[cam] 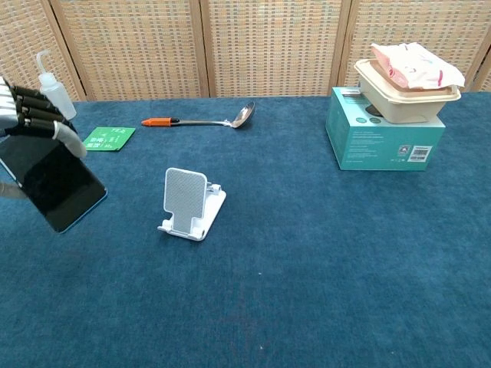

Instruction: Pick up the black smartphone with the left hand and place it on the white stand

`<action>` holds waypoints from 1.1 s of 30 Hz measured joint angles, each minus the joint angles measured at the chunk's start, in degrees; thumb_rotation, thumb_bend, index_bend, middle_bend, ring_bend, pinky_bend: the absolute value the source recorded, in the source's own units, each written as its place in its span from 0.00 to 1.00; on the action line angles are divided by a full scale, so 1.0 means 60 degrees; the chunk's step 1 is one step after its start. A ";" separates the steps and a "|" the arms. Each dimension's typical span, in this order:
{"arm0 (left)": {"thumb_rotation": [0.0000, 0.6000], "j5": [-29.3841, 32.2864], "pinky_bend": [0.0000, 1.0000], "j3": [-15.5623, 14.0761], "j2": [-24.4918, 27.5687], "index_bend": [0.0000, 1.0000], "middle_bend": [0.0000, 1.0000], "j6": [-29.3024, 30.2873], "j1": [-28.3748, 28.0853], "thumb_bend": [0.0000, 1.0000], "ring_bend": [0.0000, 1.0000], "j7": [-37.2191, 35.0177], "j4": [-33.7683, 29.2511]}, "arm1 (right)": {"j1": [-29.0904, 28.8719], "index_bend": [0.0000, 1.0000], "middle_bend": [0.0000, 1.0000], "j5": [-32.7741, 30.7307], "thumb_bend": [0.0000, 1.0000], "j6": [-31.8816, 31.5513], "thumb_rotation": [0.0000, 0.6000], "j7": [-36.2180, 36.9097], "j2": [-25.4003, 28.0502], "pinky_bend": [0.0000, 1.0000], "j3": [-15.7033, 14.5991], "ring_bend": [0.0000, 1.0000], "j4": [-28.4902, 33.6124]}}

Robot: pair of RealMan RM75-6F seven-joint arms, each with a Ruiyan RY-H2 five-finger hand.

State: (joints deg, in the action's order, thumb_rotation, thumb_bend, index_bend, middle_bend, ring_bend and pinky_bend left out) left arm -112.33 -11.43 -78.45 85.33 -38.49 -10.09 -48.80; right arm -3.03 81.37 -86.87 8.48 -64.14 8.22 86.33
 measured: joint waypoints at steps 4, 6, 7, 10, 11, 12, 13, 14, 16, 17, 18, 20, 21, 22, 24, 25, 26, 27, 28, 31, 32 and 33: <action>1.00 -0.0344 0.34 0.0395 0.0340 0.41 0.48 0.0237 -0.0377 0.15 0.48 0.2054 -0.0633 | 0.0018 0.00 0.00 0.0012 0.00 -0.0019 1.00 0.0144 0.0041 0.00 0.0006 0.00 -0.0012; 1.00 -0.0590 0.34 0.0556 0.0440 0.41 0.48 0.0283 -0.0577 0.13 0.48 0.3098 -0.0852 | 0.0026 0.00 0.00 0.0016 0.00 -0.0024 1.00 0.0218 0.0060 0.00 0.0009 0.00 -0.0023; 1.00 -0.0779 0.34 0.0663 0.0488 0.41 0.48 0.0303 -0.0724 0.13 0.48 0.3794 -0.0981 | 0.0028 0.00 0.00 0.0017 0.00 -0.0023 1.00 0.0240 0.0065 0.00 0.0010 0.00 -0.0030; 1.00 -0.1411 0.34 0.0908 0.0466 0.41 0.48 0.0318 -0.1167 0.12 0.48 0.5394 -0.1137 | 0.0022 0.00 0.00 -0.0028 0.00 0.0027 1.00 0.0338 0.0101 0.00 0.0028 0.00 -0.0057; 1.00 -0.1638 0.34 0.0971 0.0418 0.41 0.48 0.0314 -0.1317 0.11 0.48 0.5787 -0.1133 | 0.0017 0.00 0.00 -0.0047 0.00 0.0054 1.00 0.0349 0.0097 0.00 0.0029 0.00 -0.0084; 1.00 -0.1869 0.34 0.1027 0.0345 0.41 0.48 0.0304 -0.1473 0.11 0.48 0.6106 -0.1105 | 0.0012 0.00 0.00 -0.0062 0.00 0.0073 1.00 0.0359 0.0088 0.00 0.0032 0.00 -0.0107; 1.00 -0.2149 0.34 0.1079 0.0201 0.41 0.48 0.0290 -0.1671 0.11 0.48 0.6400 -0.1006 | 0.0004 0.00 0.00 -0.0083 0.00 0.0095 1.00 0.0369 0.0082 0.00 0.0039 0.00 -0.0125; 1.00 -0.2305 0.34 0.1096 0.0080 0.41 0.48 0.0283 -0.1781 0.11 0.48 0.6533 -0.0883 | -0.0009 0.00 0.00 -0.0121 0.00 0.0128 1.00 0.0374 0.0079 0.00 0.0053 0.00 -0.0140; 1.00 -0.2512 0.34 0.1110 -0.0208 0.41 0.48 0.0274 -0.1949 0.11 0.48 0.6667 -0.0498 | -0.0029 0.00 0.00 -0.0183 0.00 0.0182 1.00 0.0376 0.0075 0.00 0.0079 0.00 -0.0162; 1.00 -0.2580 0.34 0.1108 -0.0333 0.41 0.48 0.0273 -0.2016 0.11 0.48 0.6690 -0.0315 | -0.0038 0.00 0.00 -0.0222 0.00 0.0210 1.00 0.0378 0.0072 0.00 0.0092 0.00 -0.0173; 1.00 -0.2645 0.34 0.1101 -0.0458 0.41 0.48 0.0274 -0.2084 0.11 0.48 0.6705 -0.0130 | -0.0044 0.00 0.00 -0.0255 0.00 0.0232 1.00 0.0380 0.0069 0.00 0.0103 0.00 -0.0182; 1.00 -0.2773 0.34 0.1069 -0.0754 0.41 0.48 0.0261 -0.2247 0.11 0.48 0.6707 0.0302 | -0.0063 0.00 0.00 -0.0376 0.00 0.0311 1.00 0.0383 0.0065 0.00 0.0142 0.00 -0.0212; 1.00 -0.2817 0.34 0.1048 -0.0868 0.41 0.48 0.0256 -0.2314 0.11 0.48 0.6694 0.0481 | -0.0073 0.00 0.00 -0.0435 0.00 0.0353 1.00 0.0384 0.0064 0.00 0.0162 0.00 -0.0227; 1.00 -0.2867 0.34 0.1013 -0.1003 0.41 0.48 0.0246 -0.2399 0.11 0.48 0.6664 0.0712 | -0.0082 0.00 0.00 -0.0488 0.00 0.0390 1.00 0.0386 0.0062 0.00 0.0180 0.00 -0.0241; 1.00 -0.2931 0.34 0.0946 -0.1178 0.41 0.48 0.0227 -0.2523 0.11 0.48 0.6597 0.1022 | -0.0098 0.00 0.00 -0.0573 0.00 0.0455 1.00 0.0402 0.0055 0.00 0.0216 0.00 -0.0291; 1.00 -0.2964 0.34 0.0895 -0.1273 0.41 0.48 0.0215 -0.2593 0.11 0.48 0.6543 0.1195 | -0.0101 0.00 0.00 -0.0592 0.00 0.0466 1.00 0.0408 0.0054 0.00 0.0226 0.00 -0.0301; 1.00 -0.2981 0.34 0.0856 -0.1333 0.41 0.48 0.0204 -0.2636 0.11 0.48 0.6497 0.1306 | -0.0098 0.00 0.00 -0.0618 0.00 0.0474 1.00 0.0413 0.0056 0.00 0.0232 0.00 -0.0307; 1.00 -0.2991 0.34 0.0814 -0.1383 0.41 0.48 0.0192 -0.2671 0.11 0.48 0.6450 0.1406 | -0.0096 0.00 0.00 -0.0638 0.00 0.0485 1.00 0.0414 0.0057 0.00 0.0236 0.00 -0.0313; 1.00 -0.3009 0.34 0.0757 -0.1438 0.41 0.48 0.0184 -0.2716 0.11 0.48 0.6406 0.1536 | -0.0096 0.00 0.00 -0.0662 0.00 0.0501 1.00 0.0414 0.0056 0.00 0.0240 0.00 -0.0321; 1.00 -0.3071 0.34 0.0592 -0.1558 0.41 0.48 0.0200 -0.2818 0.11 0.48 0.6357 0.1836 | -0.0095 0.00 0.00 -0.0764 0.00 0.0555 1.00 0.0414 0.0047 0.00 0.0265 0.00 -0.0362; 1.00 -0.3095 0.34 0.0542 -0.1608 0.41 0.48 0.0201 -0.2858 0.11 0.48 0.6356 0.1928 | -0.0090 0.00 0.00 -0.0816 0.00 0.0579 1.00 0.0425 0.0042 0.00 0.0275 0.00 -0.0385; 1.00 -0.3110 0.34 0.0501 -0.1676 0.41 0.48 0.0182 -0.2904 0.11 0.48 0.6355 0.2019 | -0.0089 0.00 0.00 -0.0852 0.00 0.0606 1.00 0.0440 0.0038 0.00 0.0284 0.00 -0.0405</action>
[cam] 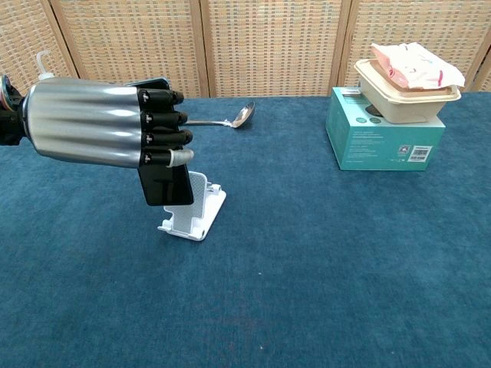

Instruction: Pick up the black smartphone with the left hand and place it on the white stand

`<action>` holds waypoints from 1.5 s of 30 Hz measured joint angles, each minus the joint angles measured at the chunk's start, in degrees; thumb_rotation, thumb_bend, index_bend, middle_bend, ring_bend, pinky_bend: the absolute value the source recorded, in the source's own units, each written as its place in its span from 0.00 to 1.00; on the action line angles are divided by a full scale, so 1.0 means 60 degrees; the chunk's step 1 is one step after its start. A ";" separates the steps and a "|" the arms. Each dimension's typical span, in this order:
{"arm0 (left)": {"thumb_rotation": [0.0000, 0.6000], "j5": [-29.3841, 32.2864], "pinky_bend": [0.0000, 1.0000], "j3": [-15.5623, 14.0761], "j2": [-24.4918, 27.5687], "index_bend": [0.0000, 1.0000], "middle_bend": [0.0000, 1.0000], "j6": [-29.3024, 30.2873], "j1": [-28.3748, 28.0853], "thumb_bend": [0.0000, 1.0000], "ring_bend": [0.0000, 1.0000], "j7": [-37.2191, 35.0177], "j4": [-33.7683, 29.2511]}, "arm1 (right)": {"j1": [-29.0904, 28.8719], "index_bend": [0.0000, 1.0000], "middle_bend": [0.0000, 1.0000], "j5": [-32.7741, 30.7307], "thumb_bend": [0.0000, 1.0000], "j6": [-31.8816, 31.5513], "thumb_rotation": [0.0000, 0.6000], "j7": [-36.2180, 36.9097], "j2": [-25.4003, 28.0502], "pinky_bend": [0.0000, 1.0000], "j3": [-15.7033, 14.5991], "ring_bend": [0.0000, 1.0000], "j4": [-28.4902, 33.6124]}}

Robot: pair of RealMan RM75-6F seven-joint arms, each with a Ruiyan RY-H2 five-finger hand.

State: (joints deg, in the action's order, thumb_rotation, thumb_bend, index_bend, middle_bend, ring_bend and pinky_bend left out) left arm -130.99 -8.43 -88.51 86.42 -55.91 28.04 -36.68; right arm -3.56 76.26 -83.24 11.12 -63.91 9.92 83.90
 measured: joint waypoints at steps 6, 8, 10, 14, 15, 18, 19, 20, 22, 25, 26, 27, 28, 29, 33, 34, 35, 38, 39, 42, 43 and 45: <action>1.00 -0.0013 0.34 -0.0199 -0.0347 0.41 0.48 -0.0311 -0.0430 0.10 0.48 -0.0056 0.0255 | -0.0014 0.00 0.00 -0.0021 0.00 0.0051 1.00 0.0036 0.0009 0.00 0.0029 0.00 0.0004; 1.00 -0.0021 0.34 -0.0315 -0.0428 0.41 0.48 -0.0411 -0.0536 0.10 0.48 -0.0024 0.0235 | -0.0016 0.00 0.00 -0.0028 0.00 0.0069 1.00 0.0062 0.0013 0.00 0.0031 0.00 0.0000; 1.00 -0.0021 0.34 -0.0379 -0.0476 0.41 0.48 -0.0493 -0.0586 0.10 0.48 0.0031 0.0200 | -0.0018 0.00 0.00 -0.0038 0.00 0.0107 1.00 0.0116 0.0025 0.00 0.0031 0.00 -0.0012; 1.00 0.0025 0.34 -0.0516 -0.0548 0.41 0.48 -0.0670 -0.0652 0.10 0.48 0.0147 0.0099 | -0.0007 0.00 0.00 -0.0070 0.00 0.0138 1.00 0.0233 0.0050 0.00 0.0044 0.00 -0.0057; 1.00 0.0024 0.34 -0.0557 -0.0558 0.41 0.48 -0.0704 -0.0662 0.10 0.48 0.0177 0.0089 | -0.0001 0.00 0.00 -0.0077 0.00 0.0140 1.00 0.0263 0.0059 0.00 0.0046 0.00 -0.0068; 1.00 0.0020 0.34 -0.0695 -0.0605 0.41 0.48 -0.0827 -0.0706 0.10 0.48 0.0287 0.0063 | 0.0003 0.00 0.00 -0.0104 0.00 0.0191 1.00 0.0351 0.0078 0.00 0.0054 0.00 -0.0096; 1.00 0.0027 0.34 -0.0724 -0.0626 0.41 0.48 -0.0881 -0.0719 0.10 0.48 0.0309 0.0057 | 0.0004 0.00 0.00 -0.0113 0.00 0.0199 1.00 0.0373 0.0084 0.00 0.0059 0.00 -0.0100; 1.00 0.0037 0.34 -0.0751 -0.0640 0.41 0.48 -0.0919 -0.0728 0.10 0.48 0.0325 0.0053 | 0.0003 0.00 0.00 -0.0115 0.00 0.0207 1.00 0.0388 0.0092 0.00 0.0063 0.00 -0.0102; 1.00 0.0056 0.34 -0.0809 -0.0658 0.41 0.47 -0.1009 -0.0755 0.10 0.48 0.0366 0.0043 | 0.0004 0.00 0.00 -0.0104 0.00 0.0210 1.00 0.0401 0.0099 0.00 0.0062 0.00 -0.0101; 1.00 0.0108 0.34 -0.0855 -0.0659 0.41 0.43 -0.1098 -0.0768 0.10 0.43 0.0449 0.0021 | 0.0004 0.00 0.00 -0.0097 0.00 0.0216 1.00 0.0408 0.0106 0.00 0.0059 0.00 -0.0096; 1.00 0.0138 0.34 -0.0846 -0.0657 0.39 0.39 -0.1133 -0.0767 0.10 0.39 0.0507 0.0014 | 0.0004 0.00 0.00 -0.0106 0.00 0.0225 1.00 0.0411 0.0106 0.00 0.0061 0.00 -0.0096; 1.00 0.0173 0.34 -0.0838 -0.0652 0.36 0.33 -0.1187 -0.0777 0.09 0.33 0.0569 -0.0009 | 0.0005 0.00 0.00 -0.0107 0.00 0.0222 1.00 0.0413 0.0107 0.00 0.0063 0.00 -0.0096; 1.00 0.0221 0.33 -0.0828 -0.0640 0.32 0.28 -0.1267 -0.0799 0.09 0.29 0.0621 -0.0062 | 0.0007 0.00 0.00 -0.0112 0.00 0.0224 1.00 0.0419 0.0106 0.00 0.0064 0.00 -0.0104; 1.00 0.0257 0.31 -0.0825 -0.0624 0.24 0.18 -0.1319 -0.0815 0.08 0.22 0.0642 -0.0111 | 0.0010 0.00 0.00 -0.0112 0.00 0.0221 1.00 0.0422 0.0104 0.00 0.0066 0.00 -0.0109; 1.00 0.0366 0.20 -0.0829 -0.0499 0.00 0.00 -0.1418 -0.0858 0.03 0.01 0.0724 -0.0342 | 0.0015 0.00 0.00 -0.0111 0.00 0.0209 1.00 0.0422 0.0109 0.00 0.0073 0.00 -0.0097; 1.00 0.0395 0.18 -0.0830 -0.0440 0.00 0.00 -0.1414 -0.0860 0.02 0.00 0.0750 -0.0428 | 0.0016 0.00 0.00 -0.0106 0.00 0.0205 1.00 0.0415 0.0108 0.00 0.0072 0.00 -0.0095; 1.00 0.0416 0.17 -0.0825 -0.0381 0.00 0.00 -0.1390 -0.0858 0.01 0.00 0.0771 -0.0505 | 0.0016 0.00 0.00 -0.0095 0.00 0.0203 1.00 0.0406 0.0108 0.00 0.0067 0.00 -0.0085; 1.00 0.0484 0.15 -0.0799 -0.0134 0.00 0.00 -0.1263 -0.0852 0.00 0.00 0.0834 -0.0813 | 0.0019 0.00 0.00 -0.0082 0.00 0.0201 1.00 0.0392 0.0109 0.00 0.0058 0.00 -0.0074; 1.00 0.0502 0.15 -0.0785 -0.0038 0.00 0.00 -0.1208 -0.0847 0.00 0.00 0.0863 -0.0919 | 0.0020 0.00 0.00 -0.0075 0.00 0.0200 1.00 0.0395 0.0110 0.00 0.0055 0.00 -0.0073; 1.00 0.0609 0.15 -0.0686 0.0348 0.00 0.00 -0.0909 -0.0798 0.00 0.00 0.0930 -0.1374 | 0.0025 0.00 0.00 -0.0038 0.00 0.0188 1.00 0.0408 0.0115 0.00 0.0041 0.00 -0.0057; 1.00 0.0702 0.15 -0.0609 0.0540 0.00 0.00 -0.0721 -0.0748 0.00 0.00 0.0913 -0.1625 | 0.0028 0.00 0.00 -0.0017 0.00 0.0181 1.00 0.0414 0.0119 0.00 0.0034 0.00 -0.0051; 1.00 0.0935 0.15 -0.0458 0.0850 0.00 0.00 -0.0374 -0.0605 0.00 0.00 0.0815 -0.2093 | 0.0039 0.00 0.00 0.0040 0.00 0.0147 1.00 0.0432 0.0130 0.00 0.0016 0.00 -0.0030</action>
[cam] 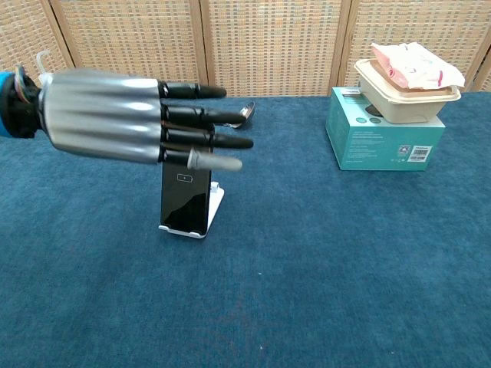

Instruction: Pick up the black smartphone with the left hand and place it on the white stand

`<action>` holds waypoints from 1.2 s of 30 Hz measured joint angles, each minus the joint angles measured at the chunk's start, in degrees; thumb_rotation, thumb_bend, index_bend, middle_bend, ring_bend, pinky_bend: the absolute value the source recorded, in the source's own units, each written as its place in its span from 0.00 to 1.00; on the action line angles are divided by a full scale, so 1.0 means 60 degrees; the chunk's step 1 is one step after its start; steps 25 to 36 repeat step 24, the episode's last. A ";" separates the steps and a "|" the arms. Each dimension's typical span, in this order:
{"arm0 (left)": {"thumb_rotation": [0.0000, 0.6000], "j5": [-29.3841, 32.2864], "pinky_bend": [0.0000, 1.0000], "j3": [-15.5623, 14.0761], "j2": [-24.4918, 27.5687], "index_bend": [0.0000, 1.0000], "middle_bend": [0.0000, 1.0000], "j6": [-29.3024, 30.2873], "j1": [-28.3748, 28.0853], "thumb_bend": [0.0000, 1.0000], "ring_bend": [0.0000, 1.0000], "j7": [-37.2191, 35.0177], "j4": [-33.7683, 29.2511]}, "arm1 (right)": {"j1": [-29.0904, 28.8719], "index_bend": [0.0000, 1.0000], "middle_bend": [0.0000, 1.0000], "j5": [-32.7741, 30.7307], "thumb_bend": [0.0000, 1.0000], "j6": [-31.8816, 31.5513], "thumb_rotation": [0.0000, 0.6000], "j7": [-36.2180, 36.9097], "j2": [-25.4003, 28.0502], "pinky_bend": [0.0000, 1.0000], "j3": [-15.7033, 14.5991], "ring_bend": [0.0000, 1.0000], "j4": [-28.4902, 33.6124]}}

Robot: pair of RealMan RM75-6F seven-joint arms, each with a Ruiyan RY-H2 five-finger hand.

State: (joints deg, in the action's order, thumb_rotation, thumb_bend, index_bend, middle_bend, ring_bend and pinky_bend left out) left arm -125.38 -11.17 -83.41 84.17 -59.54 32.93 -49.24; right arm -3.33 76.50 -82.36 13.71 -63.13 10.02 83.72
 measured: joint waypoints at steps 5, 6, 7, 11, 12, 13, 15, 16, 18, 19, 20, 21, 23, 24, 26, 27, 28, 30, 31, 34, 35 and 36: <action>1.00 0.1397 0.08 0.0504 0.0871 0.00 0.00 0.0809 0.0903 0.00 0.00 -0.0568 -0.1915 | 0.0032 0.00 0.00 0.0117 0.00 -0.0094 1.00 0.0041 0.0035 0.00 -0.0036 0.00 0.0075; 1.00 0.1689 0.06 0.0579 0.1017 0.00 0.00 0.0894 0.1103 0.00 0.00 -0.0639 -0.2336 | 0.0035 0.00 0.00 0.0131 0.00 -0.0102 1.00 0.0043 0.0038 0.00 -0.0040 0.00 0.0083; 1.00 0.2092 0.04 0.0665 0.1207 0.00 0.00 0.0990 0.1385 0.00 0.00 -0.0722 -0.2919 | 0.0039 0.00 0.00 0.0150 0.00 -0.0115 1.00 0.0044 0.0041 0.00 -0.0046 0.00 0.0094; 1.00 0.3691 0.00 0.0835 0.1764 0.00 0.00 0.1215 0.2513 0.00 0.00 -0.0745 -0.4825 | 0.0064 0.00 0.00 0.0284 0.00 -0.0213 1.00 0.0009 0.0054 0.00 -0.0096 0.00 0.0160; 1.00 0.4173 0.00 0.0846 0.1879 0.00 0.00 0.1240 0.2813 0.00 0.00 -0.0673 -0.5230 | 0.0074 0.00 0.00 0.0318 0.00 -0.0248 1.00 -0.0003 0.0055 0.00 -0.0109 0.00 0.0178; 1.00 0.4852 0.00 0.0863 0.2030 0.00 0.00 0.1268 0.3201 0.00 0.00 -0.0588 -0.5795 | 0.0084 0.00 0.00 0.0341 0.00 -0.0273 1.00 -0.0012 0.0057 0.00 -0.0120 0.00 0.0195; 1.00 0.5896 0.00 0.0907 0.2238 0.00 0.00 0.1302 0.3816 0.00 0.00 -0.0567 -0.6732 | 0.0096 0.00 0.00 0.0372 0.00 -0.0309 1.00 -0.0023 0.0062 0.00 -0.0131 0.00 0.0222; 1.00 0.6580 0.00 0.0948 0.2357 0.00 0.00 0.1314 0.4240 0.00 0.00 -0.0656 -0.7346 | 0.0098 0.00 0.00 0.0379 0.00 -0.0316 1.00 -0.0029 0.0063 0.00 -0.0134 0.00 0.0226; 1.00 0.7513 0.00 0.1025 0.2485 0.00 0.00 0.1313 0.4844 0.00 0.00 -0.1024 -0.8096 | 0.0100 0.00 0.00 0.0414 0.00 -0.0326 1.00 -0.0062 0.0059 0.00 -0.0155 0.00 0.0237; 1.00 0.7997 0.00 0.1082 0.2540 0.00 0.00 0.1308 0.5172 0.00 0.00 -0.1405 -0.8417 | 0.0101 0.00 0.00 0.0432 0.00 -0.0334 1.00 -0.0079 0.0054 0.00 -0.0165 0.00 0.0243; 1.00 0.8377 0.00 0.1139 0.2589 0.00 0.00 0.1300 0.5481 0.00 0.00 -0.1843 -0.8600 | 0.0101 0.00 0.00 0.0457 0.00 -0.0344 1.00 -0.0103 0.0050 0.00 -0.0177 0.00 0.0251; 1.00 0.8541 0.00 0.1164 0.2613 0.00 0.00 0.1292 0.5646 0.00 0.00 -0.2067 -0.8653 | 0.0099 0.00 0.00 0.0475 0.00 -0.0351 1.00 -0.0120 0.0049 0.00 -0.0183 0.00 0.0256; 1.00 0.9014 0.00 0.1212 0.2702 0.00 0.00 0.1246 0.6267 0.00 0.00 -0.2772 -0.8734 | 0.0095 0.00 0.00 0.0521 0.00 -0.0373 1.00 -0.0176 0.0040 0.00 -0.0203 0.00 0.0269; 1.00 0.9150 0.00 0.1222 0.2741 0.00 0.00 0.1219 0.6509 0.00 0.00 -0.3030 -0.8743 | 0.0094 0.00 0.00 0.0538 0.00 -0.0383 1.00 -0.0202 0.0034 0.00 -0.0209 0.00 0.0273; 1.00 0.9150 0.00 0.1222 0.2741 0.00 0.00 0.1219 0.6509 0.00 0.00 -0.3030 -0.8743 | 0.0094 0.00 0.00 0.0538 0.00 -0.0383 1.00 -0.0202 0.0034 0.00 -0.0209 0.00 0.0273; 1.00 0.9150 0.00 0.1222 0.2741 0.00 0.00 0.1219 0.6509 0.00 0.00 -0.3030 -0.8743 | 0.0094 0.00 0.00 0.0538 0.00 -0.0383 1.00 -0.0202 0.0034 0.00 -0.0209 0.00 0.0273; 1.00 0.9150 0.00 0.1222 0.2741 0.00 0.00 0.1219 0.6509 0.00 0.00 -0.3030 -0.8743 | 0.0094 0.00 0.00 0.0538 0.00 -0.0383 1.00 -0.0202 0.0034 0.00 -0.0209 0.00 0.0273; 1.00 0.9150 0.00 0.1222 0.2741 0.00 0.00 0.1219 0.6509 0.00 0.00 -0.3030 -0.8743 | 0.0094 0.00 0.00 0.0538 0.00 -0.0383 1.00 -0.0202 0.0034 0.00 -0.0209 0.00 0.0273; 1.00 0.9150 0.00 0.1222 0.2741 0.00 0.00 0.1219 0.6509 0.00 0.00 -0.3030 -0.8743 | 0.0094 0.00 0.00 0.0538 0.00 -0.0383 1.00 -0.0202 0.0034 0.00 -0.0209 0.00 0.0273; 1.00 0.9150 0.00 0.1222 0.2741 0.00 0.00 0.1219 0.6509 0.00 0.00 -0.3030 -0.8743 | 0.0094 0.00 0.00 0.0538 0.00 -0.0383 1.00 -0.0202 0.0034 0.00 -0.0209 0.00 0.0273; 1.00 0.9150 0.00 0.1222 0.2741 0.00 0.00 0.1219 0.6509 0.00 0.00 -0.3030 -0.8743 | 0.0094 0.00 0.00 0.0538 0.00 -0.0383 1.00 -0.0202 0.0034 0.00 -0.0209 0.00 0.0273; 1.00 0.9150 0.00 0.1222 0.2741 0.00 0.00 0.1219 0.6509 0.00 0.00 -0.3030 -0.8743 | 0.0094 0.00 0.00 0.0538 0.00 -0.0383 1.00 -0.0202 0.0034 0.00 -0.0209 0.00 0.0273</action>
